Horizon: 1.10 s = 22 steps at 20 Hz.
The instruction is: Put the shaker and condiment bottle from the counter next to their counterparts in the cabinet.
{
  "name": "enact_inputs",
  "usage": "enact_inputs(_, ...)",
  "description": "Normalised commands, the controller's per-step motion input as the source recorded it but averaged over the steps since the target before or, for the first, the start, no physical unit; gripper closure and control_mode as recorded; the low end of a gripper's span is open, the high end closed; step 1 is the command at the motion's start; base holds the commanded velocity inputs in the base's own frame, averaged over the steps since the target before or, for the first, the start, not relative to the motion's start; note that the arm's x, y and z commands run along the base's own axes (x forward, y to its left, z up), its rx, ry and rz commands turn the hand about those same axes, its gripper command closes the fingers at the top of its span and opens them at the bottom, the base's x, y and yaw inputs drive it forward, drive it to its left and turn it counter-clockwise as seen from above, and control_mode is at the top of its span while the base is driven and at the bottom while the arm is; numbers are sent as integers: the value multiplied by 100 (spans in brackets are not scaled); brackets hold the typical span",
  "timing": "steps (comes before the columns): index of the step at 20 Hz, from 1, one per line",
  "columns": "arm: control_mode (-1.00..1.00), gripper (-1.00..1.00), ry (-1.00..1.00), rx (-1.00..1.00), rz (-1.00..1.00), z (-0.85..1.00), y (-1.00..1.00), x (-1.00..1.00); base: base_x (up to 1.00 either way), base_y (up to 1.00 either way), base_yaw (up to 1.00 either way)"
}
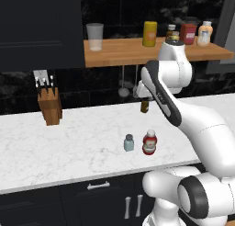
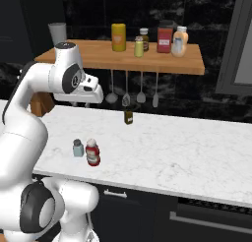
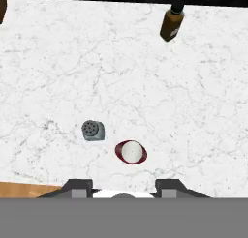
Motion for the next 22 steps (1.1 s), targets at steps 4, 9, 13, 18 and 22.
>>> enact_inputs(4,-100,-100,-1,2,7,-7,-20,-7,0,0,0)
enact_inputs(9,-100,-100,2,19,31,-36,-67,-32,0,0,0)
enact_inputs(13,-100,-100,-4,10,36,-35,-44,-69,0,0,0)
enact_inputs(18,-100,-100,-3,3,34,-12,-17,-34,0,0,0)
enact_inputs(22,-100,-100,0,0,33,-5,-2,10,0,0,0)
